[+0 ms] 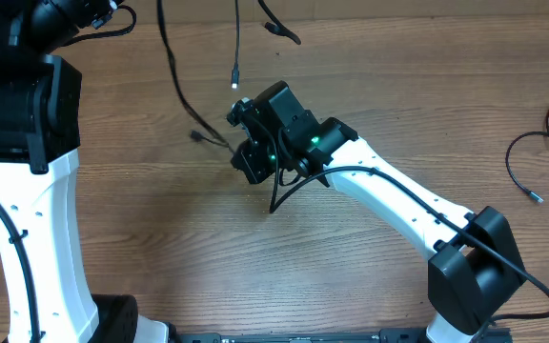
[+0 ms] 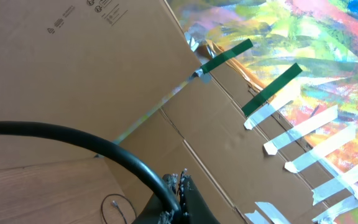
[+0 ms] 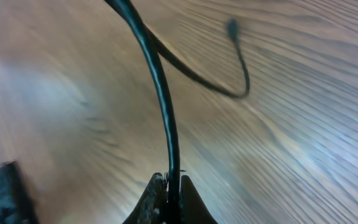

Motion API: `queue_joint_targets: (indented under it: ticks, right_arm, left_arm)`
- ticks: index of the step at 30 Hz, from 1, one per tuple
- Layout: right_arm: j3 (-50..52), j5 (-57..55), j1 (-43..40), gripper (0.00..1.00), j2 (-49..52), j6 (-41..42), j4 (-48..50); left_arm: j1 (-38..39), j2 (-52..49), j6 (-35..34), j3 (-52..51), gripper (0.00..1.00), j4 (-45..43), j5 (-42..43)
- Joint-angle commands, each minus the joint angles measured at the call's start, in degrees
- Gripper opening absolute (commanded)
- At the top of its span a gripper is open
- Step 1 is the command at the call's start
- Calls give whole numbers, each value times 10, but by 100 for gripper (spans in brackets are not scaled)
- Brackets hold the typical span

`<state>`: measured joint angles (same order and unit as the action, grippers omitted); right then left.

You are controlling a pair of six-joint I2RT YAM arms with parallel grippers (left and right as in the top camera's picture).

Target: Untangle cables

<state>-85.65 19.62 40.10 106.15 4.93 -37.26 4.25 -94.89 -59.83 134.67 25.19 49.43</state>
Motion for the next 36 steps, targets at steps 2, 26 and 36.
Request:
queue_joint_targets:
  ticks: [2, 26, 36]
  right_arm:
    - [3, -139, -8, 4, 2, 14, -23]
    - [3, -232, -320, 4, 2, 72, -106]
    - [3, -245, -419, 4, 2, 50, -118]
  left_arm:
    - [-3, 2, 33, 9, 4, -2, 11]
    - [-170, 1, 216, 9, 4, 246, -52]
    - [-171, 1, 274, 8, 4, 312, -138]
